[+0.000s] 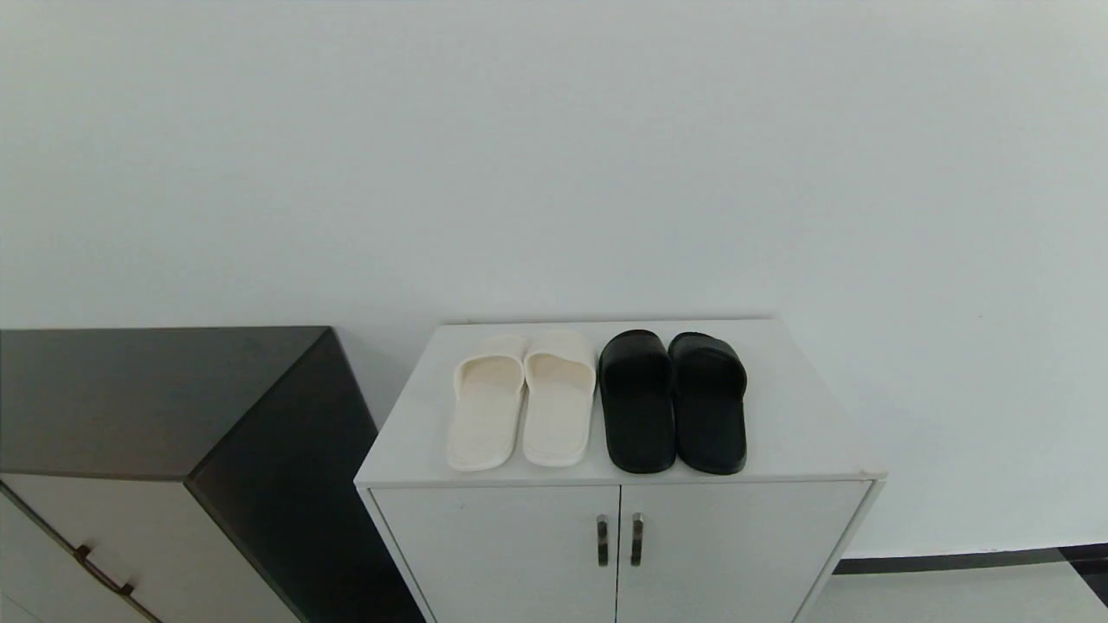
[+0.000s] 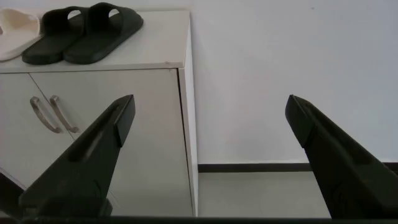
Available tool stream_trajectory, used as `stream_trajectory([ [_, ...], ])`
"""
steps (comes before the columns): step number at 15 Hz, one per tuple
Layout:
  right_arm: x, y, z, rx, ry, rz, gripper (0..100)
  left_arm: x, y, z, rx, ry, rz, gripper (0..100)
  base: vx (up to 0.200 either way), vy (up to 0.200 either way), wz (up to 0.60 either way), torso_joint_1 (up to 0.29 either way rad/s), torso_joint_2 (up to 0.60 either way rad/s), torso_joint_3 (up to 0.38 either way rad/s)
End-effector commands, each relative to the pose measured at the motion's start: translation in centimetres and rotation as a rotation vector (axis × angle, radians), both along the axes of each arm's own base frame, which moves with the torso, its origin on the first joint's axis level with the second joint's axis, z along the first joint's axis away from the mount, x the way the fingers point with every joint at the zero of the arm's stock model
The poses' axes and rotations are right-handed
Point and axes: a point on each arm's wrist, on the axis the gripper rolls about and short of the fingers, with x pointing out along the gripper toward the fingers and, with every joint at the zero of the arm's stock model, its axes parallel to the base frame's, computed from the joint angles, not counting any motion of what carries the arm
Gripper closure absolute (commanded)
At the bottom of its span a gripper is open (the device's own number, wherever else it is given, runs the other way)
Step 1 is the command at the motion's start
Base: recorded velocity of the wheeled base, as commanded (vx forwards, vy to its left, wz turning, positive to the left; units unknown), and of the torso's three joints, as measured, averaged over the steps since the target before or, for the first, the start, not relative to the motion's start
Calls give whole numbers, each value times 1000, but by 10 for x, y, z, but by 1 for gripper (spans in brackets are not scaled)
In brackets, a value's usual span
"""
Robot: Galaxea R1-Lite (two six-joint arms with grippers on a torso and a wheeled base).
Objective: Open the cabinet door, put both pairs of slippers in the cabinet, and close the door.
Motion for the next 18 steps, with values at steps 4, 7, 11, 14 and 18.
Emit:
stream_trajectory([
  [4, 0, 0, 0, -3, -2, 9, 0, 0, 0, 0, 2, 0, 2, 100, 0, 0, 0, 0, 0, 0],
  [7, -14, 0, 62, 108, -186, 76, 0, 0, 0, 0, 2, 3, -6, 100, 0, 0, 0, 0, 0, 0],
  [11, 8, 4, 77, 154, 124, 271, 0, 0, 0, 0, 9, 1, -8, 100, 0, 0, 0, 0, 0, 0],
  [14, 40, 8, 71, 126, 319, 380, 0, 0, 0, 0, 17, 2, -9, 100, 0, 0, 0, 0, 0, 0],
  [18, 107, 19, 111, 92, 329, 407, 0, 0, 0, 0, 17, 2, -9, 100, 0, 0, 0, 0, 0, 0],
])
